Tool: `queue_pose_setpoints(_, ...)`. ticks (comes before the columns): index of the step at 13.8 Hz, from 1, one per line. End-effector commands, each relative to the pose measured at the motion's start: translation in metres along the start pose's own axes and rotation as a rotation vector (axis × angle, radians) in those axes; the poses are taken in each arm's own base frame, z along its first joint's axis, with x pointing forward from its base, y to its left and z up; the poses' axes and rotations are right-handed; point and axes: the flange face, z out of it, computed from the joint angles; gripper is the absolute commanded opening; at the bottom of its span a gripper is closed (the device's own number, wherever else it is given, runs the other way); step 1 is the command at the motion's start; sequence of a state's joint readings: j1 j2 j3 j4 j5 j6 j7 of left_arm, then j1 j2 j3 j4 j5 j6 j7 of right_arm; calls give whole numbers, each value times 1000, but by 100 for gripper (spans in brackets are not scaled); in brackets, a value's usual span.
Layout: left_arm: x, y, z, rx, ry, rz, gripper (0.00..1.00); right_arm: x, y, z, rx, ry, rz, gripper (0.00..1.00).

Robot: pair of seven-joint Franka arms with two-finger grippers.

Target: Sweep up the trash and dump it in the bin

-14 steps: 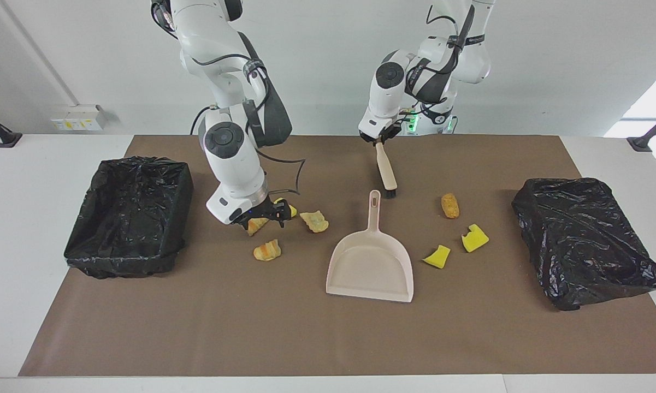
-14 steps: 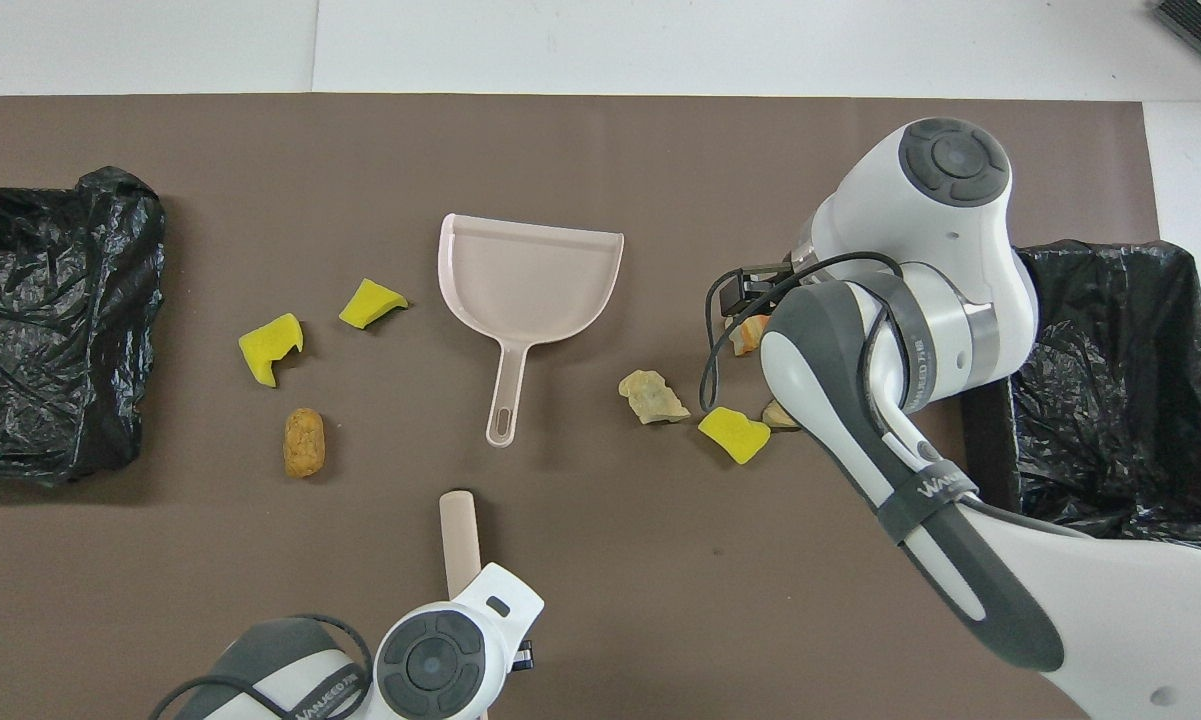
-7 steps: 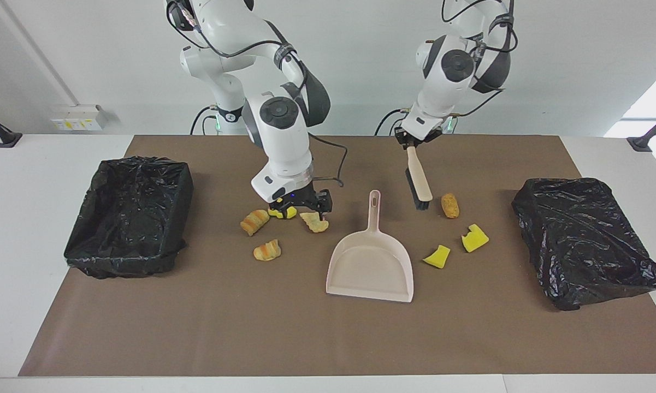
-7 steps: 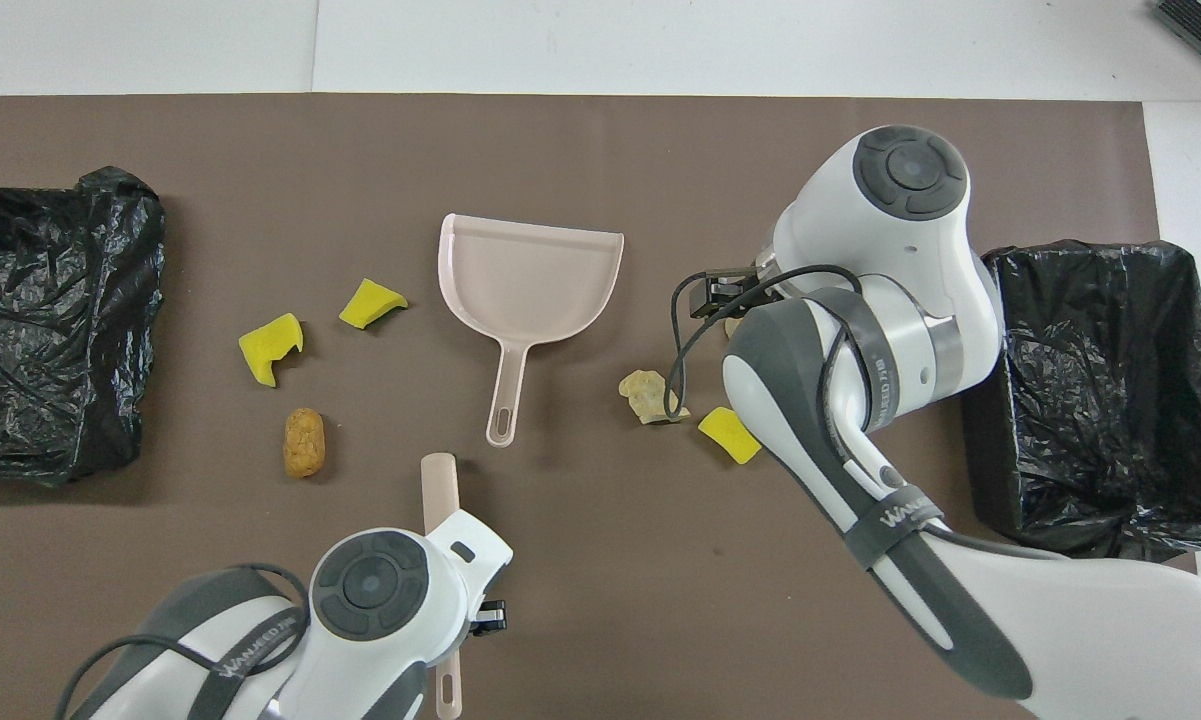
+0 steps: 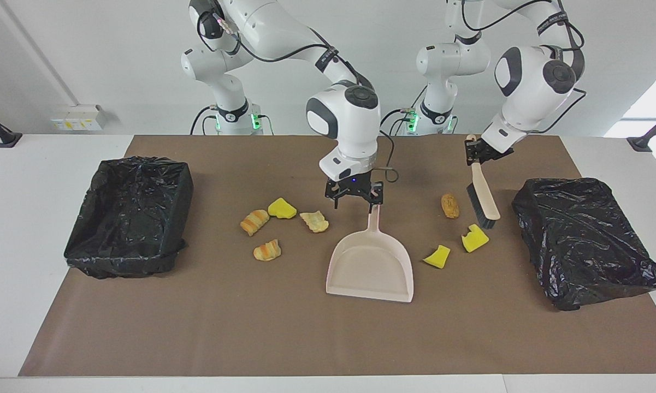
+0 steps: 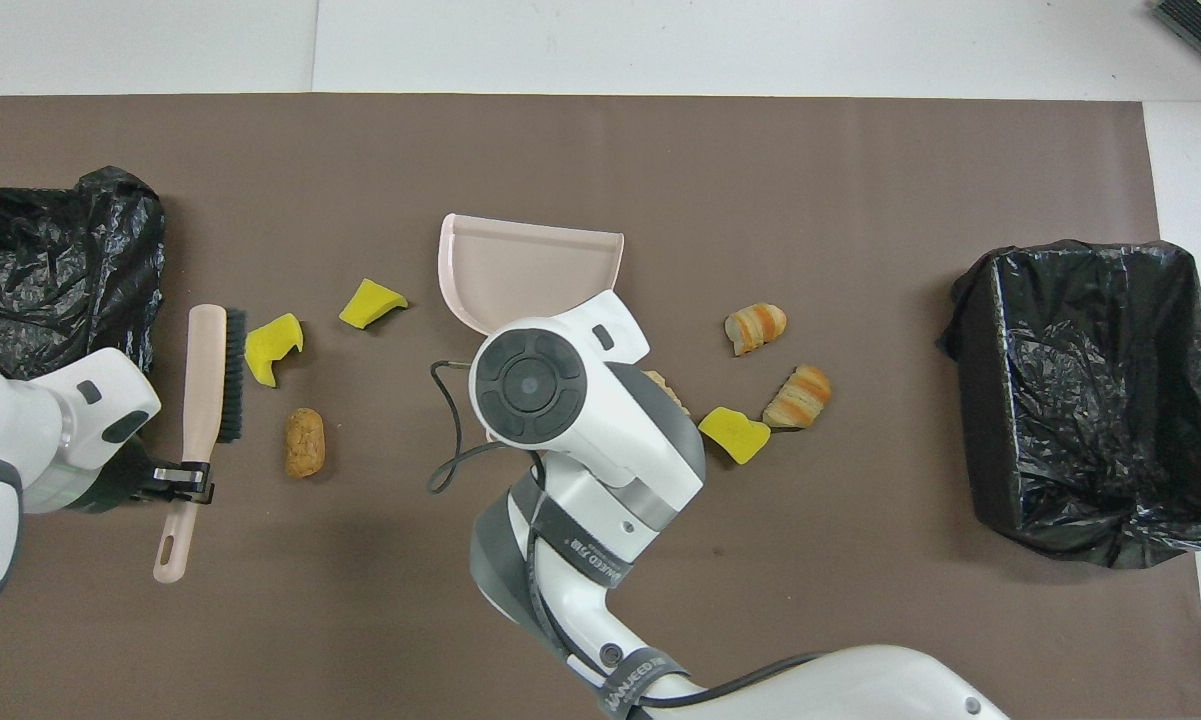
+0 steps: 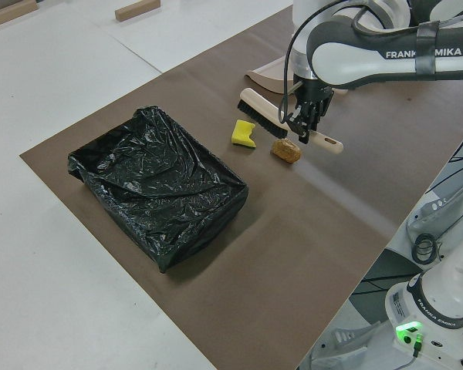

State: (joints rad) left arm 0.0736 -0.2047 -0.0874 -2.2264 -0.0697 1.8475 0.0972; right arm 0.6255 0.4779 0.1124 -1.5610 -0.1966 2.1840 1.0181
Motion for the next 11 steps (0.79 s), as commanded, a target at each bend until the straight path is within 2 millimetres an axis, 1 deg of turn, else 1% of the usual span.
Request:
queue_pose_setpoints(1,33,-12,-9,41,-4,15,0,-10,-23,9,27,55,-21,100)
queue_pose_setpoints(3,37,-29,-9,66,-7,0,0,-27,-33,16,25,54,-54,100)
queue_pose_setpoints(4,37,-34,-9,66,-4,-10,0,-33,-32,22,13,49,-66,100)
queue_pose_setpoints(5,37,-34,-9,66,-2,-10,0,-33,-28,27,6,48,-69,98)
queue_pose_setpoints(7,36,-34,-8,66,-5,-9,0,-28,-25,30,12,56,-76,91)
queue_pose_setpoints(8,36,-34,-8,66,-8,-9,0,-31,-27,31,9,61,-86,88)
queue_pose_setpoints(9,36,-34,-7,66,-11,-9,0,-34,-28,38,-3,62,-101,85)
queue_pose_setpoints(10,35,-33,-6,66,-13,-7,0,-28,-25,39,-14,75,-105,84)
queue_pose_setpoints(11,37,-31,-4,66,-13,-4,0,-28,-25,39,-24,84,-118,79)
